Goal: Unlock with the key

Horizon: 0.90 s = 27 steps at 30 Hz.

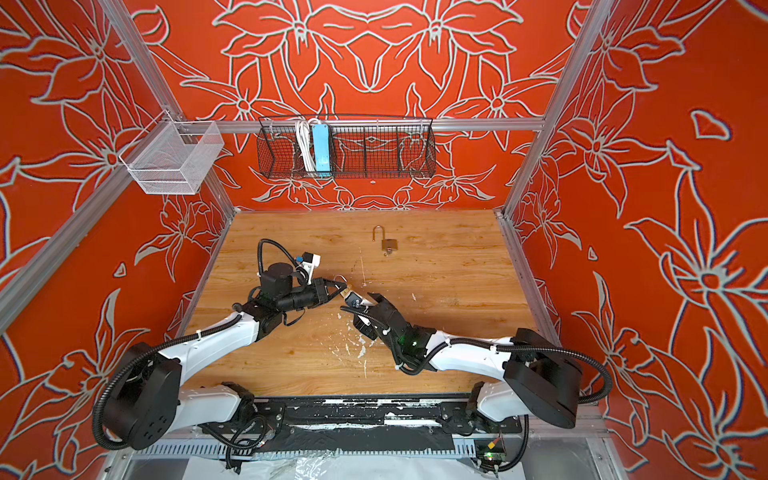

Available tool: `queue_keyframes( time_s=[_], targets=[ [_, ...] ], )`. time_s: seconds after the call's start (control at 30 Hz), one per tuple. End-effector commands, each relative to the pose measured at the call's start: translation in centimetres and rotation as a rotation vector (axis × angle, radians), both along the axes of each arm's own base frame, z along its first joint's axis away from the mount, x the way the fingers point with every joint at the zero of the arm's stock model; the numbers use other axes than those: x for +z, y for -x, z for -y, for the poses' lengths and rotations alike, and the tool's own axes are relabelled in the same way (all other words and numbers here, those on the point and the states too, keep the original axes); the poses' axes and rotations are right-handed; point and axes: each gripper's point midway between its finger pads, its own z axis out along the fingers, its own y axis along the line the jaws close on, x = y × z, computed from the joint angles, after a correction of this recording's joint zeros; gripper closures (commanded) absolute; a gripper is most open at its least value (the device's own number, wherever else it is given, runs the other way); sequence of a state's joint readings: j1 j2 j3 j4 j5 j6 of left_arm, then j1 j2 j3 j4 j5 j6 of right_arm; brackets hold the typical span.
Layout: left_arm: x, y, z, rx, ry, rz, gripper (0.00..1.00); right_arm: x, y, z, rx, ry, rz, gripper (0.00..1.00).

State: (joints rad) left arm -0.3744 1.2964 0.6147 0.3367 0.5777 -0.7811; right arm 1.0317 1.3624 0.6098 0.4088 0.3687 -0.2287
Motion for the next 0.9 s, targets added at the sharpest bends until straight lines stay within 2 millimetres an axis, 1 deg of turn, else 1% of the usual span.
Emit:
queue_keyframes(
  time_s=[0.0,0.17,0.27,0.4,0.67,0.87],
  targets=[
    [1.3,-0.6,1.0,-0.019,-0.019,0.047,1.00,1.7,-0.2,0.5,-0.025,-0.038,0.047,0.36],
    [0.8,-0.7,0.9,0.009,-0.090,0.038,1.00,1.7,-0.3,0.5,-0.031,-0.052,0.043,0.36],
    [1.1,-0.5,0.7,0.026,-0.124,0.059,1.00,1.9,0.0,0.6,-0.019,-0.070,0.036,0.36],
    [1.5,-0.2,0.7,0.031,-0.124,0.079,1.00,2.2,0.3,0.3,0.010,-0.102,0.015,0.40],
    [1.7,0.1,1.3,0.005,-0.094,0.072,1.00,0.9,0.4,-0.8,0.049,-0.070,-0.037,0.44],
    [2.5,0.8,2.3,-0.039,-0.014,0.057,1.00,-0.1,-0.3,-1.3,0.022,-0.037,-0.064,0.43]
  ],
)
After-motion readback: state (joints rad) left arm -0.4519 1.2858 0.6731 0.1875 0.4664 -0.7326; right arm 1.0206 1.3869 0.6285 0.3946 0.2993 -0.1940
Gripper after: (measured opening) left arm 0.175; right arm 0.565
